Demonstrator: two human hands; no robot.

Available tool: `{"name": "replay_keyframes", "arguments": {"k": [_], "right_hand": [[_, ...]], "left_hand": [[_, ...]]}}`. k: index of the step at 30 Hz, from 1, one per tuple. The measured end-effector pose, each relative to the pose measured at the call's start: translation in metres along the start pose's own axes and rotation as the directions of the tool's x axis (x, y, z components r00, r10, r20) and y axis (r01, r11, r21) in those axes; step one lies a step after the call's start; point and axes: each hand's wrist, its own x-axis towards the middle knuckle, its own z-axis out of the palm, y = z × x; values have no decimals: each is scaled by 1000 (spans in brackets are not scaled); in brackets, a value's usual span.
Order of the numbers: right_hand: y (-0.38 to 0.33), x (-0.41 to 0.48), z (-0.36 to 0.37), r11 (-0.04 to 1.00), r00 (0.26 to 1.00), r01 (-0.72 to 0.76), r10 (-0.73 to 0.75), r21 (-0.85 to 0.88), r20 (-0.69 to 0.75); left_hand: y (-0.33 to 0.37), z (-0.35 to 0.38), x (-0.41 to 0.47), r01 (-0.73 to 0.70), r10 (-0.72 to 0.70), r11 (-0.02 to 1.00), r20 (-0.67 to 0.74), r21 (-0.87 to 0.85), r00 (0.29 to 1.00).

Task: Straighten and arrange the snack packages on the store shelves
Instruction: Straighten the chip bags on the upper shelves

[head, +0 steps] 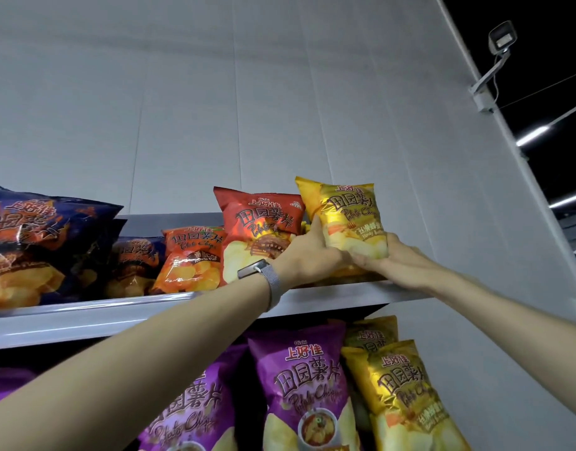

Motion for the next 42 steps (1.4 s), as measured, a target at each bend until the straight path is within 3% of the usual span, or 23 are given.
{"name": "replay_keyframes", "arguments": {"k": [6,10,14,17,22,33,42], "right_hand": [[8,9,0,995,993,-83,87,-53,74],[11,11,-3,986,990,-128,133,-105,48],[11,13,-3,976,986,-158,165,-149,38],[6,10,-1,972,987,-155,161,-177,20],[0,-3,4,953,992,-123,127,-276,-2],[0,-9,15,970,983,-175,162,-167,-88],[-13,-25,6,951,980,-192,172,-243,-101]], "left_hand": [[0,8,0,47,-48,998,8,36,999],[4,5,6,63,-63,998,-1,13,998],[1,6,7,52,-57,994,47,97,997],[1,7,2,56,-60,984,18,170,998],[-6,6,10,53,-55,988,14,143,998],[4,28,0,82,-79,980,-21,183,997],[-13,15,-13,-18,38,954,-61,298,997]]}}
